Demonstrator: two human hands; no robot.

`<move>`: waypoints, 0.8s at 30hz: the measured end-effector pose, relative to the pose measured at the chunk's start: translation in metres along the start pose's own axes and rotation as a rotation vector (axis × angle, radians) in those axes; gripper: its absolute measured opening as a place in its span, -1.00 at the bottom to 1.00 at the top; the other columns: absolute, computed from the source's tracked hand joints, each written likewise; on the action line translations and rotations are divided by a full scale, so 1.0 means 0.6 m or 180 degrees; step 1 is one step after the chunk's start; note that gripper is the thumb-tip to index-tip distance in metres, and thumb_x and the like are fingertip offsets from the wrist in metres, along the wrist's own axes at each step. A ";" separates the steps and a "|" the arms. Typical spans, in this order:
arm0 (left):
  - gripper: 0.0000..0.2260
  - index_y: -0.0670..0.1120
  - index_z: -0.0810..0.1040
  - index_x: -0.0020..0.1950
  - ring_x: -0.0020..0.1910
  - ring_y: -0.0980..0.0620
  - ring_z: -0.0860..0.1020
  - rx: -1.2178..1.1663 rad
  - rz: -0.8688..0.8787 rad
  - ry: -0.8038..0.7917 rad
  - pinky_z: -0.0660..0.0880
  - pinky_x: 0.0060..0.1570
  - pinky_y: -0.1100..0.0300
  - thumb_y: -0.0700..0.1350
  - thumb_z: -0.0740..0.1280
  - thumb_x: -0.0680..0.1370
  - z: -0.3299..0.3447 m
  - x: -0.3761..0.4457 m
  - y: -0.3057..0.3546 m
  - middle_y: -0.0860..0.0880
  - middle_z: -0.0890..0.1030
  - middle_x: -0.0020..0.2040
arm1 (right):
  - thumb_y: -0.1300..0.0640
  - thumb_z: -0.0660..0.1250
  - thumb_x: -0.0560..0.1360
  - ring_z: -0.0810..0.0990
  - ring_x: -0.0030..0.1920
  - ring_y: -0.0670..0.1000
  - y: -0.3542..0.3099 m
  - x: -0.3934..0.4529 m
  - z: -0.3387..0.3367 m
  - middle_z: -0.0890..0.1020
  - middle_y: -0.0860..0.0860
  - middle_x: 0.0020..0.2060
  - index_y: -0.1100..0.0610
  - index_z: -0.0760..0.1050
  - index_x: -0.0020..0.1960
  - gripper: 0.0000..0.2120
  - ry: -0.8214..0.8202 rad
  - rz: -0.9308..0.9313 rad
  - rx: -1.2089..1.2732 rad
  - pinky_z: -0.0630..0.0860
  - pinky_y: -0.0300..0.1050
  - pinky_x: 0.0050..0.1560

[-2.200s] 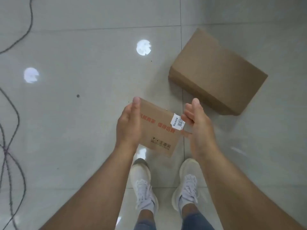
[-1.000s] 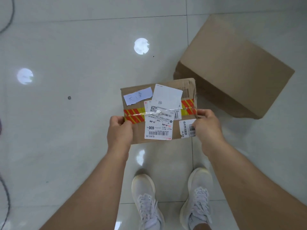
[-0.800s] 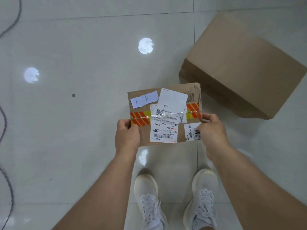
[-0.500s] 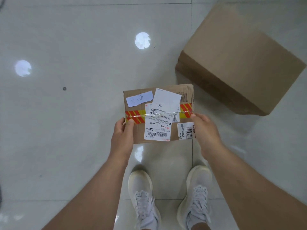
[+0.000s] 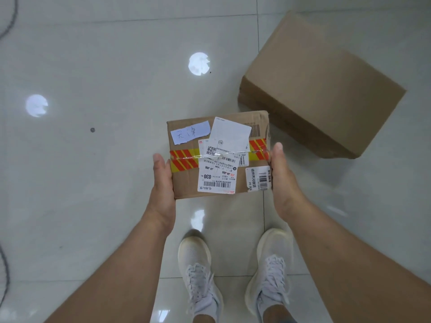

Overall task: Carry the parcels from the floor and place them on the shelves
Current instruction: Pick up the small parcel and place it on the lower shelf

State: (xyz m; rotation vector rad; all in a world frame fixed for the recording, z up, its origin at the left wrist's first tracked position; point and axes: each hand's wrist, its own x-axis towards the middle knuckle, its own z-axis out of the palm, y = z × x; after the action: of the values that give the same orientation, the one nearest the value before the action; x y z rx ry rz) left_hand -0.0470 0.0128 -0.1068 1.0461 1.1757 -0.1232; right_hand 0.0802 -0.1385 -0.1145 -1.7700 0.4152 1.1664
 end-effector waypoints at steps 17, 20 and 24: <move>-0.37 0.22 0.56 0.21 0.29 0.08 0.53 0.0487 0.0764 -0.0620 0.21 0.46 -0.06 0.40 -0.18 0.47 0.081 -0.222 0.207 0.07 0.67 0.19 | -0.22 -0.09 0.57 0.60 0.00 -0.11 -0.148 -0.239 -0.130 0.69 -0.04 -0.09 -0.09 0.60 -0.14 -0.48 0.0424 -0.0840 0.0769 0.36 -0.21 0.02; -0.41 0.27 0.56 0.16 0.31 0.09 0.51 0.0638 0.0907 -0.0753 0.18 0.47 -0.07 0.39 -0.17 0.48 0.098 -0.268 0.229 0.09 0.65 0.21 | -0.18 -0.07 0.59 0.62 0.01 -0.07 -0.146 -0.287 -0.148 0.69 -0.04 -0.11 -0.07 0.60 -0.13 -0.51 0.0645 -0.1046 0.1002 0.43 -0.14 0.14; -0.50 0.46 0.58 -0.04 0.39 0.09 0.41 0.0925 0.0923 -0.0840 0.12 0.49 -0.07 0.46 -0.13 0.39 0.123 -0.336 0.254 0.14 0.58 0.29 | -0.17 -0.05 0.58 0.62 0.10 0.01 -0.142 -0.357 -0.175 0.70 0.04 -0.01 -0.06 0.62 -0.11 -0.52 0.0849 -0.1159 0.1234 0.43 -0.01 0.29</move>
State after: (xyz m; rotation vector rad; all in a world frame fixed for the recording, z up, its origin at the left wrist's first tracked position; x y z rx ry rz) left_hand 0.0043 -0.0411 0.1458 1.3994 0.7716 -0.2013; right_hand 0.0904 -0.2284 0.1223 -1.5755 0.4209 0.5526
